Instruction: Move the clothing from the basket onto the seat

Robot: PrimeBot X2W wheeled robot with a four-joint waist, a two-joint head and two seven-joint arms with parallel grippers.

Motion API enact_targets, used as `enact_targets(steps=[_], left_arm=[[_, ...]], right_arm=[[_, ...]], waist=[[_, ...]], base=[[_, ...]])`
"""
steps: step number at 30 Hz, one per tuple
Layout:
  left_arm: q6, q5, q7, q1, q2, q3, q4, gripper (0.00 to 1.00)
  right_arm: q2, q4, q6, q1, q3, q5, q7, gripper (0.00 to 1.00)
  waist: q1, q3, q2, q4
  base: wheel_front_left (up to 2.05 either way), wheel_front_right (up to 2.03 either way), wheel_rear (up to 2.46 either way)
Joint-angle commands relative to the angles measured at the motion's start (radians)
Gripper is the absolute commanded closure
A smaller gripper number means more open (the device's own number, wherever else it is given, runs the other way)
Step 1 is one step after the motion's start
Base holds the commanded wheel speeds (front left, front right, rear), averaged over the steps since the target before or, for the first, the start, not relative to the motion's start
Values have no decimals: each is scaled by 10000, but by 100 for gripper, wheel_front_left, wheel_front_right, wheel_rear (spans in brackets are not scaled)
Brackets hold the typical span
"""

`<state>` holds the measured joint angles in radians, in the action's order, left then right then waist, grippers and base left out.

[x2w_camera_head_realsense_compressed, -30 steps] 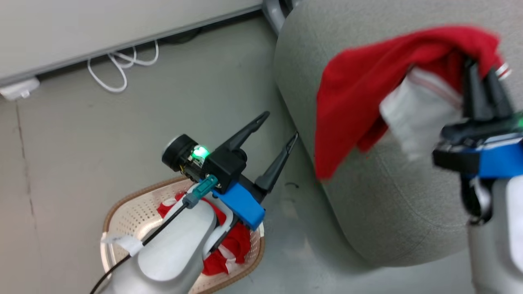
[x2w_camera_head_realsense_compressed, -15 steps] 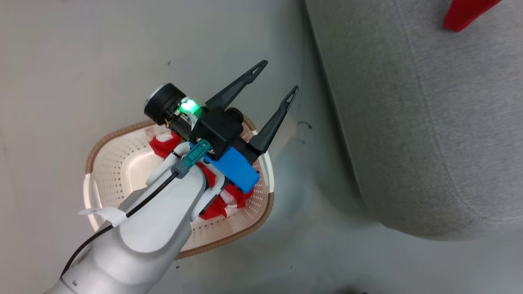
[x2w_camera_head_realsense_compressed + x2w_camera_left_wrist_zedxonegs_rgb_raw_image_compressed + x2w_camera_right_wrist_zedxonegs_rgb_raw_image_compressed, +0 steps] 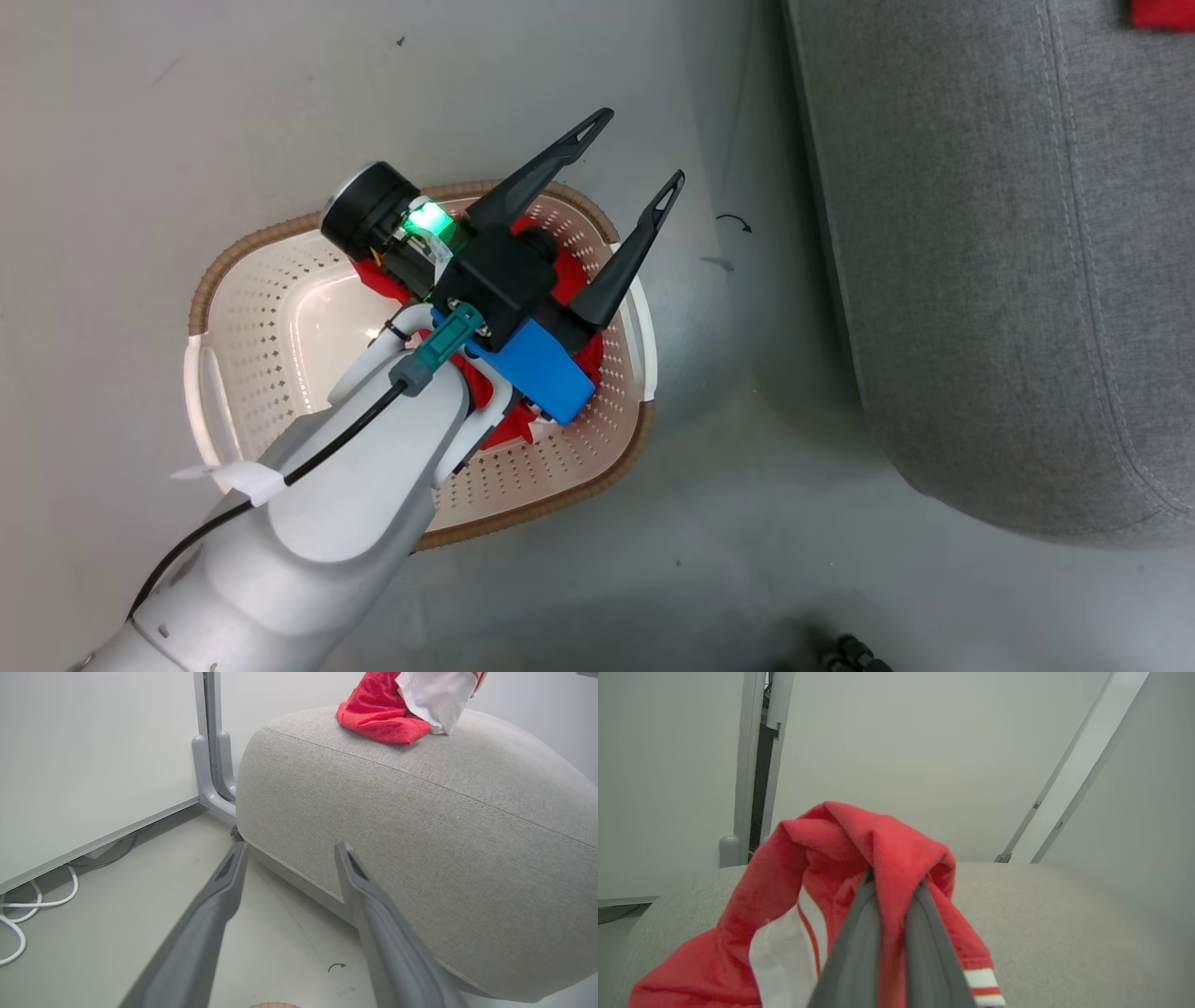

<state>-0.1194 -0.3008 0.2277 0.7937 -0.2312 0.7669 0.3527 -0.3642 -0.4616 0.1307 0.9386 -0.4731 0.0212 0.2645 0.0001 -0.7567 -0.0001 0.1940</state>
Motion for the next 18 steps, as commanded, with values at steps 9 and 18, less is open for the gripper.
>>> enact_targets(steps=[9,18], left_arm=[[78,-125,118,250,33,38,129,0],[165,-266,294,-143,169,-11,369,0]], right_arm=[[386,-1643,1,-777,309,-136,-1,100],[632,-1222,1,-1746,163,-328,1,0]], waist=[[-1,77,1,-46],[-1,960,1,-67]], base=[[0,0,0],[0,0,0]])
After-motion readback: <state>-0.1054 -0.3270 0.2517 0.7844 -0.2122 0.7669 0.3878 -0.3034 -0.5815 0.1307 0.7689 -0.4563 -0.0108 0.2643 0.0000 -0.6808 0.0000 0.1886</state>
